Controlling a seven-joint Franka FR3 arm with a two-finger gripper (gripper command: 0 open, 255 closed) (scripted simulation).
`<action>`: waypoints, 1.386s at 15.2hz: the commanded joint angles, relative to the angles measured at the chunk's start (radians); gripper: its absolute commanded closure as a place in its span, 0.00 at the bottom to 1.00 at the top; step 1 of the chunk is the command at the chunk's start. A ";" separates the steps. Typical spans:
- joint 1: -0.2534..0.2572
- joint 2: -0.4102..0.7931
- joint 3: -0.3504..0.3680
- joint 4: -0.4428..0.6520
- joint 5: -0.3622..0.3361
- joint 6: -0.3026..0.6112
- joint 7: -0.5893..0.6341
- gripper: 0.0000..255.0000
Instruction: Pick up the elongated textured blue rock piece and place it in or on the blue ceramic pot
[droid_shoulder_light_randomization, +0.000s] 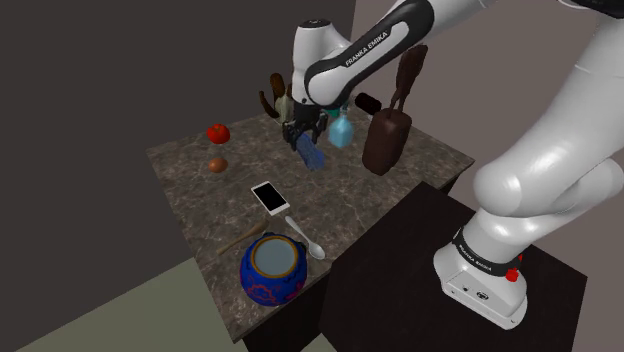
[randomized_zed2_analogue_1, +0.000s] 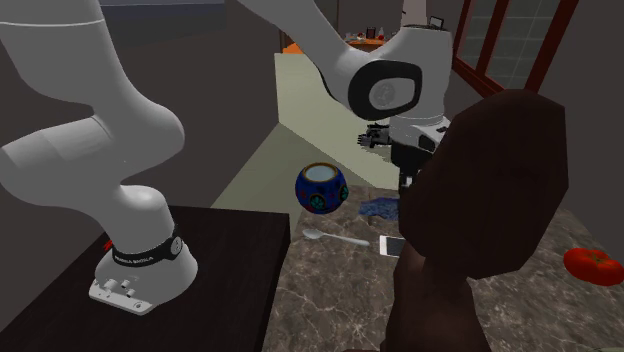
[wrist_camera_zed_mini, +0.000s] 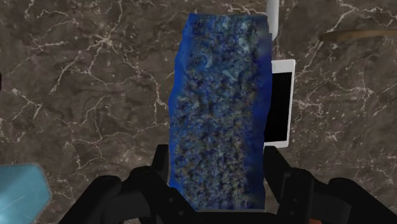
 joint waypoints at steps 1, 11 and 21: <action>0.016 -0.032 0.022 -0.033 0.026 0.009 0.025 1.00; 0.137 -0.156 0.154 -0.124 0.137 0.008 0.200 1.00; 0.250 -0.146 0.308 -0.095 0.109 -0.030 0.485 1.00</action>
